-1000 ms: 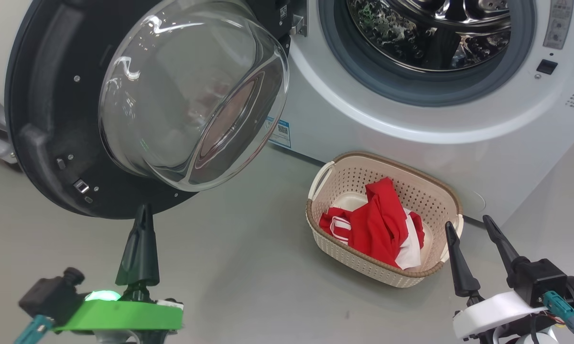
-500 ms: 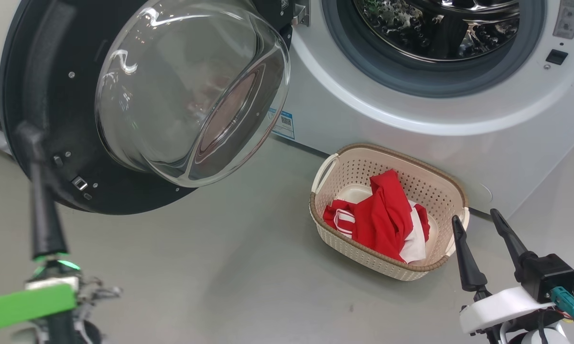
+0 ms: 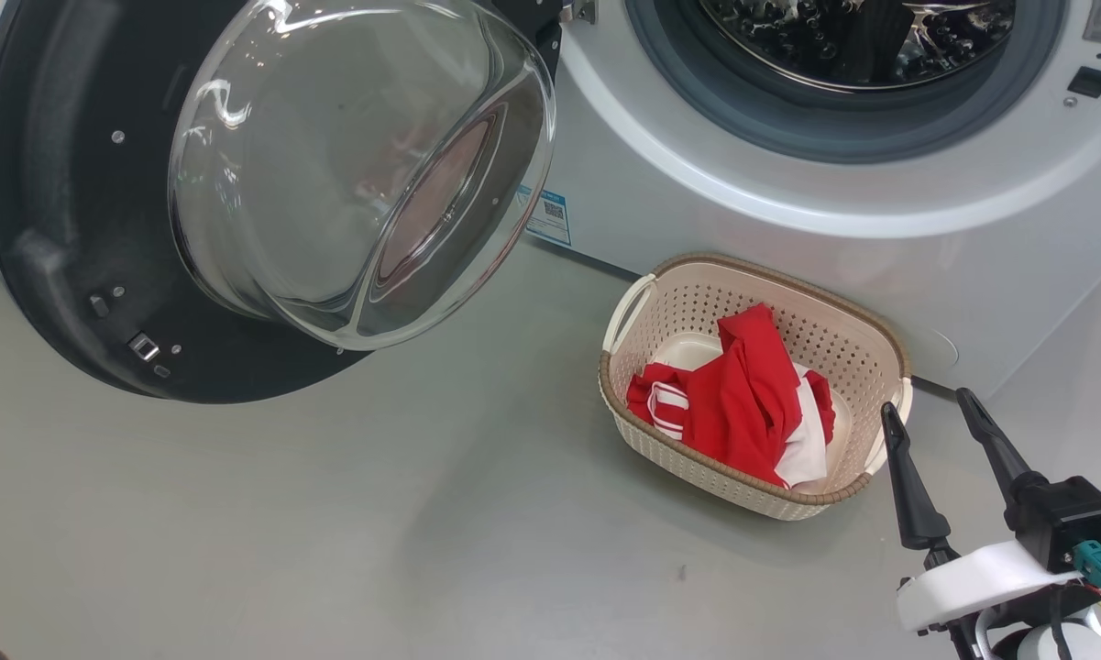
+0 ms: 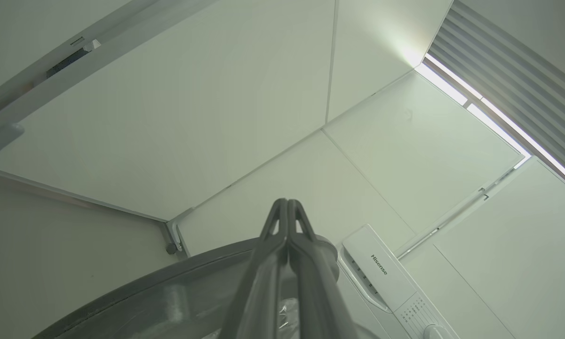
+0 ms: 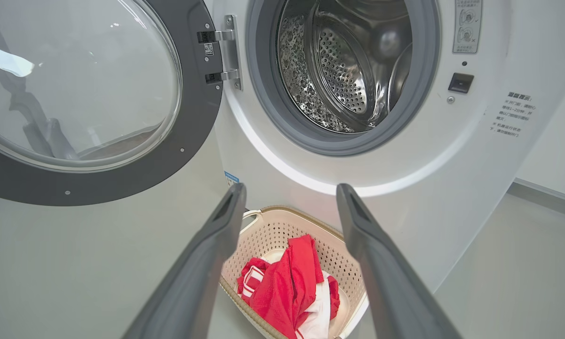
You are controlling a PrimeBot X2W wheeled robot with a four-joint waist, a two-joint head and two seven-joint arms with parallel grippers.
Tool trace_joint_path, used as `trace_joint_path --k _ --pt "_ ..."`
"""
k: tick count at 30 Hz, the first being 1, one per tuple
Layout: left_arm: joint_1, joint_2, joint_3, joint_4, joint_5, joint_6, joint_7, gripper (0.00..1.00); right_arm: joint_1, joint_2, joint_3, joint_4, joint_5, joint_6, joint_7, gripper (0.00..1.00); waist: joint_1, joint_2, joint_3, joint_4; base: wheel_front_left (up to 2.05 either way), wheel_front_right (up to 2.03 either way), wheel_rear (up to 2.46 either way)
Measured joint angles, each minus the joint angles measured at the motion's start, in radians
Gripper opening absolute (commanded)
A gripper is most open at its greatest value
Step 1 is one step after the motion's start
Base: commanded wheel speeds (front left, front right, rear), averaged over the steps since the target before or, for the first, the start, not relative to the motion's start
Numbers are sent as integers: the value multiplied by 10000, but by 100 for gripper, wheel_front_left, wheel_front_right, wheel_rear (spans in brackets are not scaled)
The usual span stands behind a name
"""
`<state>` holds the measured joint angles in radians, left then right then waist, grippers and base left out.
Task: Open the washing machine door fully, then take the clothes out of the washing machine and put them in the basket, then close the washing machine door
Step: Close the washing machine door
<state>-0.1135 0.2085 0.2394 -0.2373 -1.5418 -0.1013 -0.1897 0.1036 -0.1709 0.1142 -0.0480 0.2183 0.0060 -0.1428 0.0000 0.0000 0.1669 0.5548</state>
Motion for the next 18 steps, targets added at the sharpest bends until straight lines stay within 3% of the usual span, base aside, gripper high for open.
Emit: trace_joint_path --k 4,9,18 --pt "-411 658 290 1237 -930 408 826 0 -37 -104 13 -117 -12 13 105 100 0 0 144 -96 0 0 0" --pt "-870 1315 290 2341 -1354 884 1691 0 -152 -192 29 -226 -35 29 238 100 0 0 279 -249 0 0 0" --pt "-1784 1996 -13 3521 -1935 1402 3039 0 -277 -311 25 -493 -40 119 410 100 0 0 648 -521 0 0 0"
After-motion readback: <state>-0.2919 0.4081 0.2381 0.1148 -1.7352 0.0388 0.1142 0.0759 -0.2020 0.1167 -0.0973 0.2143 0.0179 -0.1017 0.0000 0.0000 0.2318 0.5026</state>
